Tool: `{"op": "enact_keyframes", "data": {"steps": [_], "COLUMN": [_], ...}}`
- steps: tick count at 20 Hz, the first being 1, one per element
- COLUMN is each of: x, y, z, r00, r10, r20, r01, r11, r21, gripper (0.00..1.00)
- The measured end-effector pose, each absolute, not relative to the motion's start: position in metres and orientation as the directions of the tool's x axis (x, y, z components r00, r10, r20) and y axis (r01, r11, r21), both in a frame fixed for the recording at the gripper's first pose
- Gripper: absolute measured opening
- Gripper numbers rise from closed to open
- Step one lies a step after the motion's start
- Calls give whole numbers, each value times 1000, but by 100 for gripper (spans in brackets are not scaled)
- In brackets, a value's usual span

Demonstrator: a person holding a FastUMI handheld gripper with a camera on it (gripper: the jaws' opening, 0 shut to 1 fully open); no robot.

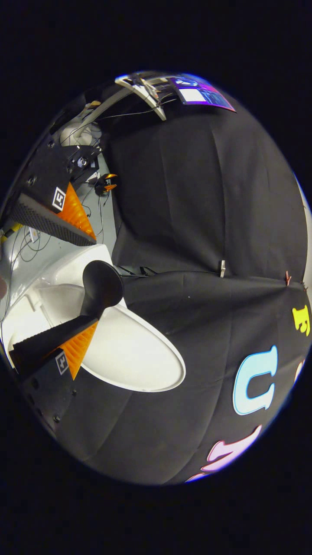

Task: Open the toilet lid.

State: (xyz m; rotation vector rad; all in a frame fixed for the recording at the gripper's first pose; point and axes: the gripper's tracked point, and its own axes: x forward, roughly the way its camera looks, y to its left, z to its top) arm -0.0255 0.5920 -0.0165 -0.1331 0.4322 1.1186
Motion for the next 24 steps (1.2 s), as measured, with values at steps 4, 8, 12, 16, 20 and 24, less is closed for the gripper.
{"op": "enact_keyframes", "data": {"steps": [4, 8, 12, 16, 20, 24], "x": [-35, -36, -15, 23, 52, 71], "y": [592, 580, 548, 474, 377, 263], "z": [18, 42, 79, 106, 113, 102], "r00": [365, 356, 446, 626, 791, 913], "r10": [888, 914, 888, 779, 612, 407], "r20": [-282, -194, -112, -32, 9, 38], "r01": [-914, -923, -883, -780, -609, -405], "r11": [399, 377, 457, 626, 789, 913], "r21": [73, 80, 107, 7, -83, -51], "gripper": [98, 99, 99, 99, 98, 99]}}
